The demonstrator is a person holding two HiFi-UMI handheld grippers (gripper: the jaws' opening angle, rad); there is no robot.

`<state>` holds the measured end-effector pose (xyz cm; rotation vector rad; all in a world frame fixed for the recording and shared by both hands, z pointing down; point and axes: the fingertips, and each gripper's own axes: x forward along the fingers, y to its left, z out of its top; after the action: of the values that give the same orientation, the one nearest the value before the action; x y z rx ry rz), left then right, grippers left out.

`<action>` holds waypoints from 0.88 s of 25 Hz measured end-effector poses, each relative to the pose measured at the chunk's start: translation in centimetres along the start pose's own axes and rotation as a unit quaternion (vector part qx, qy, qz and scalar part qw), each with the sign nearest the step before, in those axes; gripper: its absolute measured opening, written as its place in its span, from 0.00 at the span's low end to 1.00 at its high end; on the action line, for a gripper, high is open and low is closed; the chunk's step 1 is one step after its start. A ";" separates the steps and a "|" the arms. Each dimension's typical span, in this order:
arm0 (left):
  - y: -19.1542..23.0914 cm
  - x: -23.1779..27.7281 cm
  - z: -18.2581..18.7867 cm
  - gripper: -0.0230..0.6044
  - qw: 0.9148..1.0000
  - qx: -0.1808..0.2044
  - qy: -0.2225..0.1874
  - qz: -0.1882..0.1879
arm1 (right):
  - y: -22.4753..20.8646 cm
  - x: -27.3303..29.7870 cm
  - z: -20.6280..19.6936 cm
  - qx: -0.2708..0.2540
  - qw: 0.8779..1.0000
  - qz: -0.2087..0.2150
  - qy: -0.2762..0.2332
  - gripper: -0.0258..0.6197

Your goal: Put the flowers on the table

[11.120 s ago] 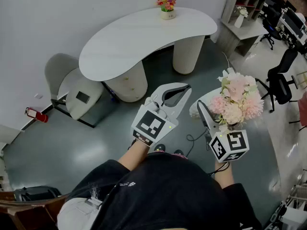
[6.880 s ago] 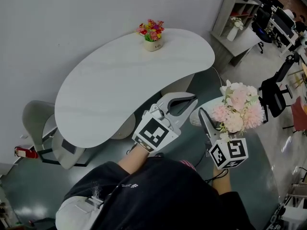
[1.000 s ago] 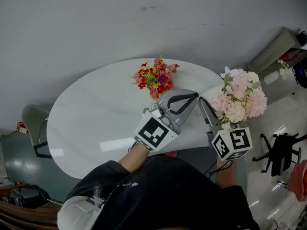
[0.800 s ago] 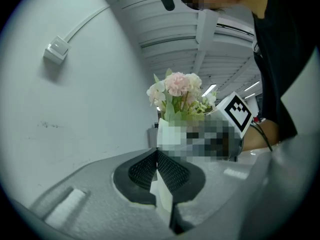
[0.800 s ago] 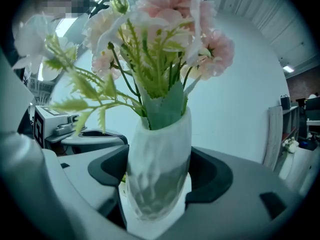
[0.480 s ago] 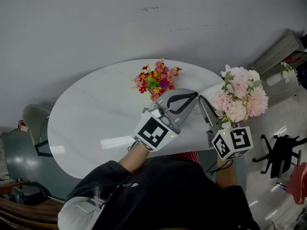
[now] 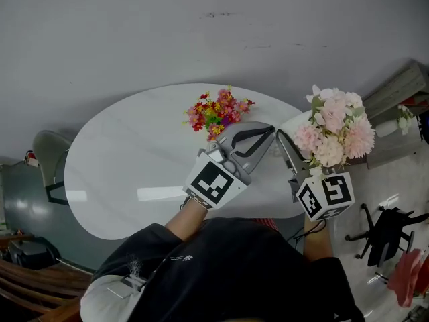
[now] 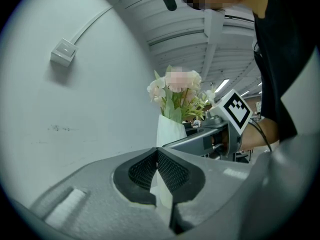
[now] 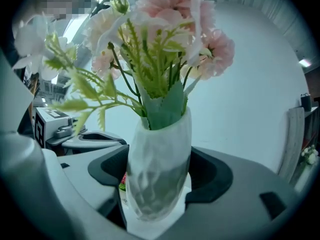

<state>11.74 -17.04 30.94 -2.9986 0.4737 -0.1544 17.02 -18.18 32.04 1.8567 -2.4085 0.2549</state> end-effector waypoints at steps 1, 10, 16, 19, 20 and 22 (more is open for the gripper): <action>0.3 0.3 -0.2 0.03 1.000 -0.001 0.003 0.004 | -0.4 0.5 -0.1 0.000 1.000 0.004 0.002 0.61; 0.7 0.4 0.0 0.03 1.000 0.000 0.006 0.029 | -0.3 1.4 0.5 -0.009 0.999 0.033 -0.001 0.61; 0.6 0.2 0.1 0.03 0.999 0.005 0.007 0.037 | -0.2 1.6 0.7 -0.010 0.999 0.040 -0.007 0.61; 0.5 0.0 0.4 0.03 0.999 0.008 0.008 0.037 | 0.0 1.6 0.8 -0.008 0.999 0.042 -0.010 0.61; 0.4 0.0 0.4 0.03 0.999 0.009 0.007 0.037 | 0.0 1.6 0.9 -0.007 0.999 0.043 -0.011 0.61; 0.5 -0.1 0.6 0.03 0.999 0.011 0.006 0.039 | 0.1 1.7 1.0 -0.007 0.999 0.044 -0.014 0.61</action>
<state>11.52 -17.40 30.31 -2.9529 0.5861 -0.1711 16.56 -19.92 31.35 1.7622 -2.5064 0.2194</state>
